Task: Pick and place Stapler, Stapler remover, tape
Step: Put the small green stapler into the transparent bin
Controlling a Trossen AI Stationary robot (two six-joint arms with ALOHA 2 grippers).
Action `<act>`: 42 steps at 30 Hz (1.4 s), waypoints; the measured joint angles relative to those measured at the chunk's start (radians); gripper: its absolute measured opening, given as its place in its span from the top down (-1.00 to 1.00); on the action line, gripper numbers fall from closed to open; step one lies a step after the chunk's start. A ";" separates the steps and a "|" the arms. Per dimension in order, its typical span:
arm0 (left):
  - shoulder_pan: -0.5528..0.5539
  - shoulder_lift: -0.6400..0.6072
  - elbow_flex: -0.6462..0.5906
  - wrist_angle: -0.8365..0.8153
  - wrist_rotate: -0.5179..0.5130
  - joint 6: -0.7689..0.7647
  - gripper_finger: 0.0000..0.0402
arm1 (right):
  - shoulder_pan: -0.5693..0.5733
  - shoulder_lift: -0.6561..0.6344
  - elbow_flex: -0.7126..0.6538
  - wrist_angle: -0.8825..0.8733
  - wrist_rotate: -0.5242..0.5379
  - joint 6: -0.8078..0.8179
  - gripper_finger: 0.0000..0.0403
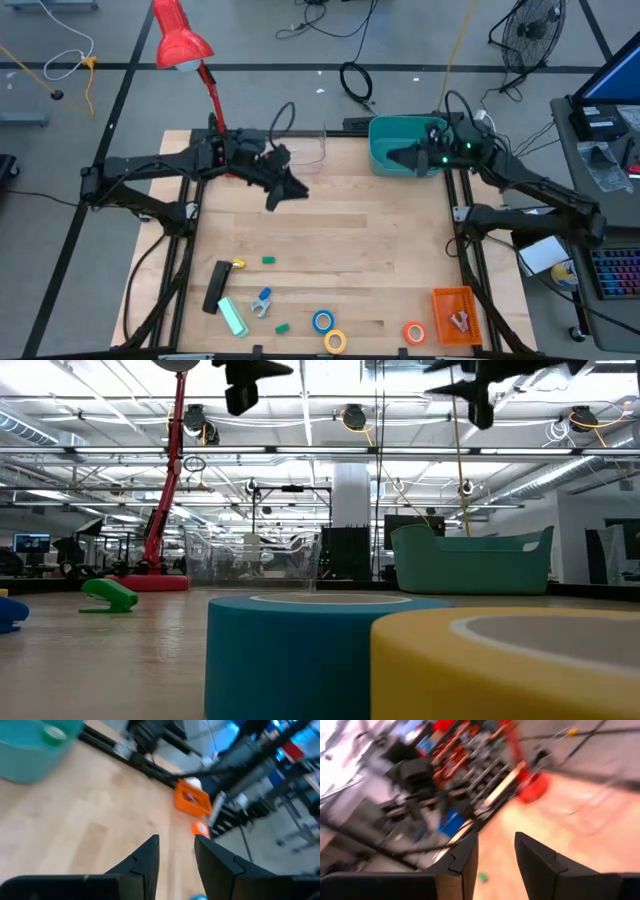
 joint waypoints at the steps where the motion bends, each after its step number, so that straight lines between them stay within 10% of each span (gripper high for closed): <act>1: -0.022 0.000 0.000 -0.008 0.000 -0.007 0.38 | 0.037 -0.004 0.000 0.000 0.000 0.010 0.41; 7: -0.193 0.001 0.000 -0.031 -0.102 -0.097 0.38 | 0.277 -0.014 0.000 -0.001 -0.002 0.054 0.41; 16: -0.504 0.070 -0.001 0.091 -0.520 -0.396 0.38 | 0.630 -0.013 0.000 -0.005 0.016 0.101 0.43; 28: -0.790 0.297 0.000 0.231 -0.831 -0.785 0.38 | 1.019 0.039 -0.001 -0.005 0.358 0.068 0.52; 35: -0.814 0.360 0.000 0.067 -0.853 -0.971 0.38 | 1.125 0.111 -0.001 0.008 0.459 0.084 0.53; 42: -0.723 0.362 0.000 -0.316 -0.620 -0.927 0.38 | 1.157 0.184 -0.001 0.078 0.527 0.097 0.53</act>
